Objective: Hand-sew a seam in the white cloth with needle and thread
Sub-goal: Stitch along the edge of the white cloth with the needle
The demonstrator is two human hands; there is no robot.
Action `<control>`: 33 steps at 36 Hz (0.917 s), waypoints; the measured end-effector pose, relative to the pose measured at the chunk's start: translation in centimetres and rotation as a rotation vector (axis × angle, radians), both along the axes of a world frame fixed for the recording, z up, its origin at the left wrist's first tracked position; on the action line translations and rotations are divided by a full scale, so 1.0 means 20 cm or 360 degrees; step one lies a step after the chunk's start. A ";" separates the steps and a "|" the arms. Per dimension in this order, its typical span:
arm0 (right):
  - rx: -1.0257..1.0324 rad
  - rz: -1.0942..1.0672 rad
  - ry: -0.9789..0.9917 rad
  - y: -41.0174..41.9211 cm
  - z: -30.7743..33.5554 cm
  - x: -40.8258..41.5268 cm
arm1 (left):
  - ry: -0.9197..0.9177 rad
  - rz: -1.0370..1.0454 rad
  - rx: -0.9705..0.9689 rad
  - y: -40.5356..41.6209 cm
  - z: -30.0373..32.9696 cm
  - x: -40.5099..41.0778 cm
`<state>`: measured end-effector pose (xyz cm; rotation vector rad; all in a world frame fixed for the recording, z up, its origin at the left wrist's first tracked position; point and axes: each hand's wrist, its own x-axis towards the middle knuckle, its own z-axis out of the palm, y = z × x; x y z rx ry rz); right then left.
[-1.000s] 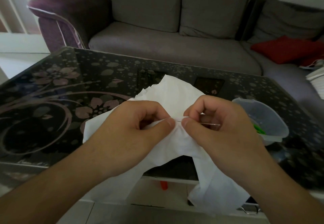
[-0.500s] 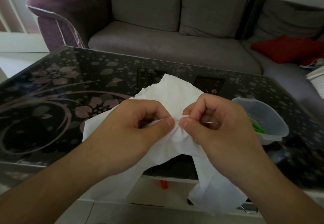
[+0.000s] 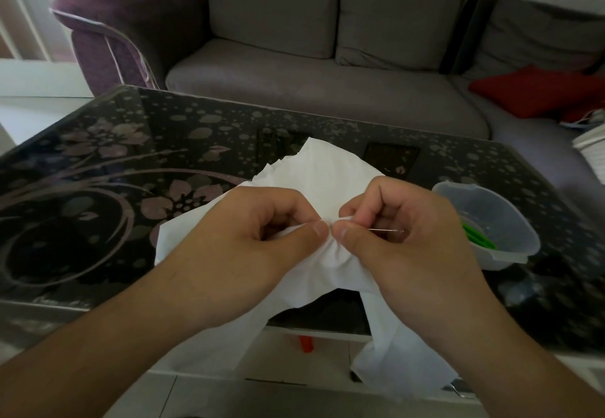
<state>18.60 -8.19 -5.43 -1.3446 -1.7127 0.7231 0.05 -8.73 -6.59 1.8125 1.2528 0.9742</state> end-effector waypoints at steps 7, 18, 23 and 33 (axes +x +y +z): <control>-0.0307 0.0101 0.0424 0.01 0.02 0.01 | -0.0057 0.0028 -0.0031 0.00 0.01 0.00; -0.0566 0.0288 0.0823 0.04 0.02 0.04 | -0.0114 0.0050 -0.0021 0.00 0.00 0.00; -0.0581 0.0390 0.0872 0.05 0.00 0.05 | -0.0087 0.0026 -0.0007 0.01 0.00 0.00; -0.0671 0.0404 0.1006 0.06 -0.01 0.05 | -0.0067 -0.0012 0.0027 0.01 0.00 0.00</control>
